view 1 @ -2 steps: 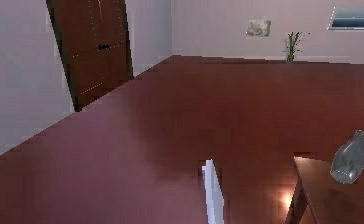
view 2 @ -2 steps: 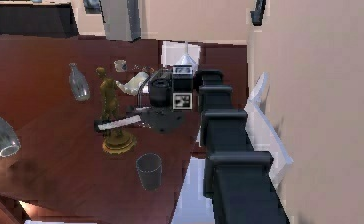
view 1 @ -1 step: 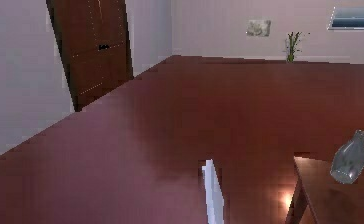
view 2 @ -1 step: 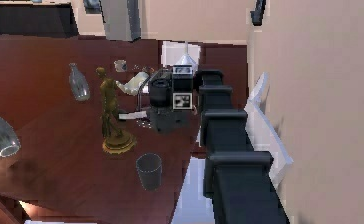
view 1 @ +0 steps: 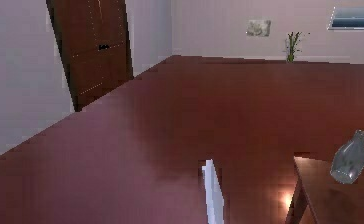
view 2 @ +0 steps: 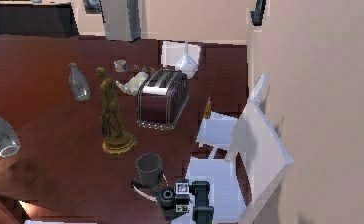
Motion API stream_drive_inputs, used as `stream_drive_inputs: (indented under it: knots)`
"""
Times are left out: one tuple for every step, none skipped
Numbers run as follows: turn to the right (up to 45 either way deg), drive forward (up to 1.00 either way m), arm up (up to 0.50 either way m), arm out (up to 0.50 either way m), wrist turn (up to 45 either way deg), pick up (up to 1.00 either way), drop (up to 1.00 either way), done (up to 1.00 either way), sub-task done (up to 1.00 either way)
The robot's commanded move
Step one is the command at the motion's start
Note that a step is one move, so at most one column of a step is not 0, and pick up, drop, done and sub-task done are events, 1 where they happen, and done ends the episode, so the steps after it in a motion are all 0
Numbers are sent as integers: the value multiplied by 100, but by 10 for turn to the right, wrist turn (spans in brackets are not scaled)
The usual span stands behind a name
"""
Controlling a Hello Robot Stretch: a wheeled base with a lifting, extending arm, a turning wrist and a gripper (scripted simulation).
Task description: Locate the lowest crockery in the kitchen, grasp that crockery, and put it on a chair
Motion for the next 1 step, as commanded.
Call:
stream_drive_inputs:
  knots:
    - [0,0,0,0,0,100,0,0,0]
